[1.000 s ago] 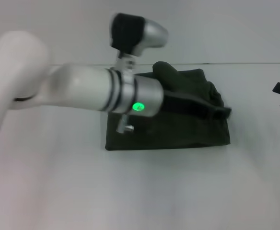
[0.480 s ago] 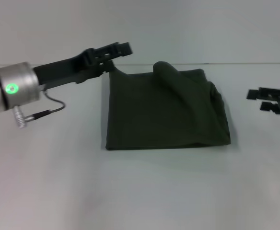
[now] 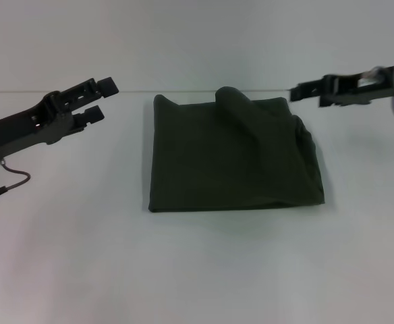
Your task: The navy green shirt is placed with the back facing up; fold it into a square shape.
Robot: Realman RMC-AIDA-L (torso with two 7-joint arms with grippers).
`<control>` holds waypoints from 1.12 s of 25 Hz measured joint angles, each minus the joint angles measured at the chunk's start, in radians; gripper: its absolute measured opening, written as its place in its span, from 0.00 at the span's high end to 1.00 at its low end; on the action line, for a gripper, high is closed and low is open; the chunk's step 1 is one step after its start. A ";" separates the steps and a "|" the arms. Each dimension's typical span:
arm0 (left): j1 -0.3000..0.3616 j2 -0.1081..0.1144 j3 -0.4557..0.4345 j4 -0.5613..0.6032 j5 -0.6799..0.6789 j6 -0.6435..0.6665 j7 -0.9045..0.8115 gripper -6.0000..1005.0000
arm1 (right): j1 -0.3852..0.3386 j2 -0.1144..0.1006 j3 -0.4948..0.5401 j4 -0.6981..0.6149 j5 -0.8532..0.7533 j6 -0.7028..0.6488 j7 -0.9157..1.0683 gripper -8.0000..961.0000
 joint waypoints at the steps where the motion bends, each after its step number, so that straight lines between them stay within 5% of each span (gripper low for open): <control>1: 0.002 0.000 -0.005 0.000 0.000 0.002 0.001 0.07 | 0.013 0.005 -0.019 0.012 -0.008 0.018 0.008 0.15; 13: -0.005 -0.005 -0.012 0.000 0.005 -0.004 0.011 0.07 | 0.045 0.069 -0.104 0.097 -0.027 0.192 0.018 0.17; 20: -0.007 -0.011 -0.017 0.000 0.004 -0.015 0.011 0.07 | 0.059 0.080 -0.149 0.128 -0.029 0.266 0.024 0.27; 28: -0.018 -0.012 -0.013 0.000 0.008 -0.037 0.011 0.07 | 0.071 0.090 -0.164 0.145 -0.029 0.281 0.025 0.28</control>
